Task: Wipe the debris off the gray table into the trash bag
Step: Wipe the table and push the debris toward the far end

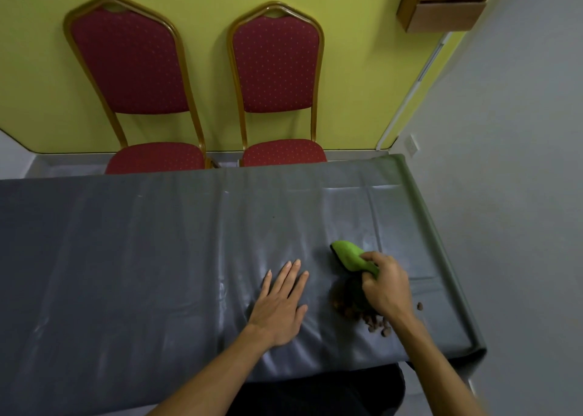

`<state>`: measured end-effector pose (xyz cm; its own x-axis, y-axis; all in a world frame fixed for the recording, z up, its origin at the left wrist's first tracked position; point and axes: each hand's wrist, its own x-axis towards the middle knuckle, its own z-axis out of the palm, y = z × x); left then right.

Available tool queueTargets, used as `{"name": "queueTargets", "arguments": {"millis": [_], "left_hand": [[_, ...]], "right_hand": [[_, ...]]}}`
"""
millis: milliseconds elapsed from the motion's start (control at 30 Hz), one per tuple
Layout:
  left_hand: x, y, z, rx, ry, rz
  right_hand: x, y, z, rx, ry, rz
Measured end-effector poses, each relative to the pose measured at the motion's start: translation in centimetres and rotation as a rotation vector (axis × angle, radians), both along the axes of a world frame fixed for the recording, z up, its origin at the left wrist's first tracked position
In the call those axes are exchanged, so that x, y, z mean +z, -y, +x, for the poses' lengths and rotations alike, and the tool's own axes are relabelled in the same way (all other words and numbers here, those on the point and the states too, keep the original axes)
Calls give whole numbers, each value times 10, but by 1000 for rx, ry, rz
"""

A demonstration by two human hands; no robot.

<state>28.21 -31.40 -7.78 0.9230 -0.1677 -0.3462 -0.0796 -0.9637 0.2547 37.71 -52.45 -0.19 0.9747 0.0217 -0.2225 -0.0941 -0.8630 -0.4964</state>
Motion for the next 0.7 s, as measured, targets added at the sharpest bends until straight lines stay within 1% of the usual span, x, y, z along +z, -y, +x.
{"name": "queueTargets", "arguments": {"millis": [167,233,300,367,467,533,700], "left_hand": [[3,1,2,4,-5,20],[5,1,3,-11,-23,23],[6,0,3,-46,-36,37],[7,0,2,-60,-33,44],[7,0,3,-50,-32,26],[8,0,3,-52,-26,23],[4,2,2,-16,10,19]], "right_hand": [[0,-42,-23,79,42,97],[-6,-57,-36,165,3,109],[-17,-68,-50,258,-62,59],[-28,-74,-61,295,-100,-7],[-36,-79,-62,278,-84,-65],[-38,-80,-61,305,-69,-117],[-38,-64,-53,311,-22,-196]]}}
